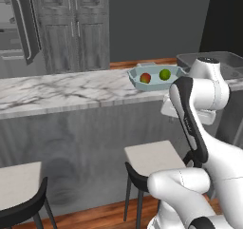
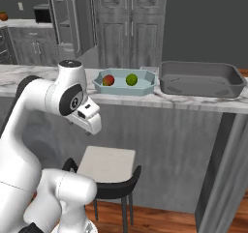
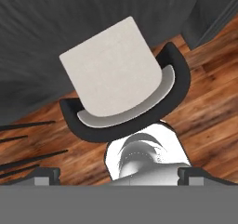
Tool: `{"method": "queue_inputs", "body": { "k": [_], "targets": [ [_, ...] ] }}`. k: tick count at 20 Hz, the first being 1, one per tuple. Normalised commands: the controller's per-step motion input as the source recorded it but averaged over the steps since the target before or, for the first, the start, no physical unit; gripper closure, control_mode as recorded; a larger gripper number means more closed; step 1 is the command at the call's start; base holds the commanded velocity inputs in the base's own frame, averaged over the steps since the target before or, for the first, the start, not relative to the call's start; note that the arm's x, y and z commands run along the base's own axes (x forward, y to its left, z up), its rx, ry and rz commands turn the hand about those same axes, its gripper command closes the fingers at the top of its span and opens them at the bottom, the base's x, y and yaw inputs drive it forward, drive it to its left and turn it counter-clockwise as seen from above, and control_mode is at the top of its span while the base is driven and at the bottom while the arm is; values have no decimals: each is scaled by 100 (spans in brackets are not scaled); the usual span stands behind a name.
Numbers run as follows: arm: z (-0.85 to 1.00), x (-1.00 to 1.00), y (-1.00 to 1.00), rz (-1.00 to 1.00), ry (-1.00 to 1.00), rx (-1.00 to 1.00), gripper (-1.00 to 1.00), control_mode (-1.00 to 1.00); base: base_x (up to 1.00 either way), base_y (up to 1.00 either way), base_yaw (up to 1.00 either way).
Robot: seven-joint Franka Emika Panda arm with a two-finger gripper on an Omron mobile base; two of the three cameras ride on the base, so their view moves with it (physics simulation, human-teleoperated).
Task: Place the cold items (mango and lime) from the fridge in one tupperware on the dining counter. Place the warm items (hot dog and kebab skewer) in the stove area in another tupperware.
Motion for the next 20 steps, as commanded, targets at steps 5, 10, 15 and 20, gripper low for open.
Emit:
{"method": "queue_inputs", "body": {
  "k": [5,10,15,20],
  "targets": [
    [0,0,0,0,0,0,-100,-100,0,0,0],
    [-4,0,0,0,0,0,-100,100,0,-30,0],
    [0,0,0,0,0,0,-100,100,-17,-97,1],
    [0,0,0,0,0,0,-100,100,-16,-100,12]
  ]
}}
